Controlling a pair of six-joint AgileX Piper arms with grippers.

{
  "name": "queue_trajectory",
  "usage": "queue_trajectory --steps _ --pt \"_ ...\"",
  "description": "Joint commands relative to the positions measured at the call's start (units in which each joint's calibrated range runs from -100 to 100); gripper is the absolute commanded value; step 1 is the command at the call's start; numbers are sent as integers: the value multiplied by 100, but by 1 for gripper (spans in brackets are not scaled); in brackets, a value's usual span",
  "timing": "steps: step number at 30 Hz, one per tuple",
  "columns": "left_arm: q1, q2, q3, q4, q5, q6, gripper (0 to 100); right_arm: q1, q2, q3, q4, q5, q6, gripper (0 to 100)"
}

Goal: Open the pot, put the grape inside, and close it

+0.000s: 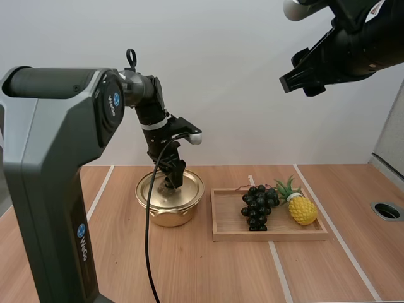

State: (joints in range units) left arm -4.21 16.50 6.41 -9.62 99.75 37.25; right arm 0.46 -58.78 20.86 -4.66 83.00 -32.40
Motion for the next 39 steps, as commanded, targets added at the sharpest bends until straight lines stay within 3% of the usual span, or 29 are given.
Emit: queue_trajectory --steps 1,17,24,39 --pt "-18 -8 -45 67 25 -59 100 -17 -65 -42 47 21 -41 100" --pt "-18 -8 -45 76 25 -174 99 -17 -65 -42 47 21 -41 100" --pt "-18 -8 -45 131 25 -172 2 -17 -65 -42 47 21 -41 100" --pt "-18 -462 -401 153 25 -384 0 -17 -65 -42 47 21 -41 100"
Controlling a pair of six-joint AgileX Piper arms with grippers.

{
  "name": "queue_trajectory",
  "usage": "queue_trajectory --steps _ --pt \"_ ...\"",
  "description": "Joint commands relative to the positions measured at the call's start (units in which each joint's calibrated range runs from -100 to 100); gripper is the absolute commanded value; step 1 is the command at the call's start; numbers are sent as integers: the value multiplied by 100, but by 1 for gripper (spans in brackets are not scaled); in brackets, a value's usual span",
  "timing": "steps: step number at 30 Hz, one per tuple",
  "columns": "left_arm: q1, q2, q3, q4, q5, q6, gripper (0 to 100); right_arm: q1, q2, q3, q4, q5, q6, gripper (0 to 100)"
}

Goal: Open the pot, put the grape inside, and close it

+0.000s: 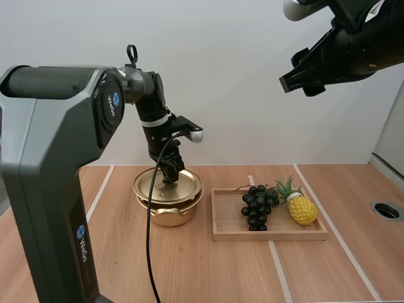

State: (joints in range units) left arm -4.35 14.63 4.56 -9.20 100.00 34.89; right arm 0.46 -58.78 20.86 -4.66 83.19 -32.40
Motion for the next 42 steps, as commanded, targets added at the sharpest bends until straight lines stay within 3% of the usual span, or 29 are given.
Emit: queue_trajectory --steps 1,26,35,42 --pt "-4 -410 -278 111 0 -163 0 -17 -65 -42 47 3 -41 100" --pt "-4 -4417 -2595 85 0 -1519 0 -17 -65 -42 428 1 -41 100" --pt "-4 -5584 -3210 810 -3323 -2706 0 -17 229 -42 787 727 -3 100" --pt "-4 -5855 -3741 920 -4122 -2901 0 -17 989 -42 994 1039 365 100"
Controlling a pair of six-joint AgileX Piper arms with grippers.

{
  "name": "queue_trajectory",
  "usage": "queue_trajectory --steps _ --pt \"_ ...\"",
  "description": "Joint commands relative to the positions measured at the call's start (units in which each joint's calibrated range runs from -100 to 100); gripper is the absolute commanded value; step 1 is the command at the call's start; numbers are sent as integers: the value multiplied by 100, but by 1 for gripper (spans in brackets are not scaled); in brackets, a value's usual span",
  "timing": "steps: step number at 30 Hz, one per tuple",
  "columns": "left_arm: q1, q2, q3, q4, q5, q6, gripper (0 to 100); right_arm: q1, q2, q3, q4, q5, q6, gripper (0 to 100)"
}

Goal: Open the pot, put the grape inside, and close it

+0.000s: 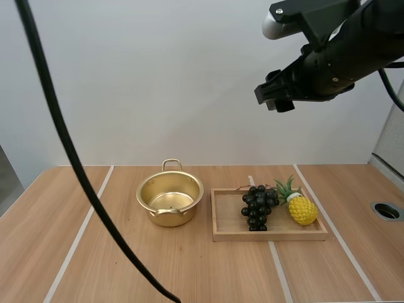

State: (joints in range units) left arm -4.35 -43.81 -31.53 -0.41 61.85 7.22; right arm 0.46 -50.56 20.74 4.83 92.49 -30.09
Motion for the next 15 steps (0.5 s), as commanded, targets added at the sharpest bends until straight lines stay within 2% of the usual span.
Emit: queue_trajectory --steps 1,8,15 --pt "-4 -12 -204 41 -347 -158 0 -17 272 -31 46 144 146 100" --pt "-4 -12 -462 41 -925 -168 0 -210 1066 53 166 202 291 100" --pt "-4 -64 -462 41 -1518 -168 0 -478 1812 625 830 127 291 100"
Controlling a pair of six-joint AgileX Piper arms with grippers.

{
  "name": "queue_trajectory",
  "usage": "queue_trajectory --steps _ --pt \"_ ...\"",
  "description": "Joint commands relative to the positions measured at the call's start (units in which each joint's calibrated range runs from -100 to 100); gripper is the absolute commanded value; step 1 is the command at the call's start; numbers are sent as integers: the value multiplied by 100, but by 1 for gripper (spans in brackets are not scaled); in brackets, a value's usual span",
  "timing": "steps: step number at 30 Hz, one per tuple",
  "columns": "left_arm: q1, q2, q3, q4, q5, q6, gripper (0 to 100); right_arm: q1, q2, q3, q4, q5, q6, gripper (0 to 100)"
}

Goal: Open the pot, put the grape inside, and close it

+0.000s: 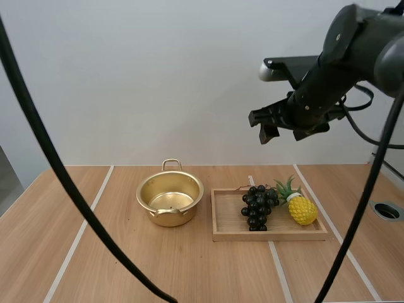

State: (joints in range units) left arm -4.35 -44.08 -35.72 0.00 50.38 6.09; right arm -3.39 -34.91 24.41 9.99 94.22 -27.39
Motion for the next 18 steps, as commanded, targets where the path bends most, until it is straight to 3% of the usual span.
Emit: queue_trajectory --steps 1,8,18 --pt "-4 -50 -43 0 -475 -55 0 -123 346 374 421 -144 21 100" --pt "-4 -59 -43 31 -781 -55 0 -246 834 980 1001 -802 48 100" --pt "-4 -59 -43 31 -781 -55 0 -246 1590 1129 1001 -2222 261 100"
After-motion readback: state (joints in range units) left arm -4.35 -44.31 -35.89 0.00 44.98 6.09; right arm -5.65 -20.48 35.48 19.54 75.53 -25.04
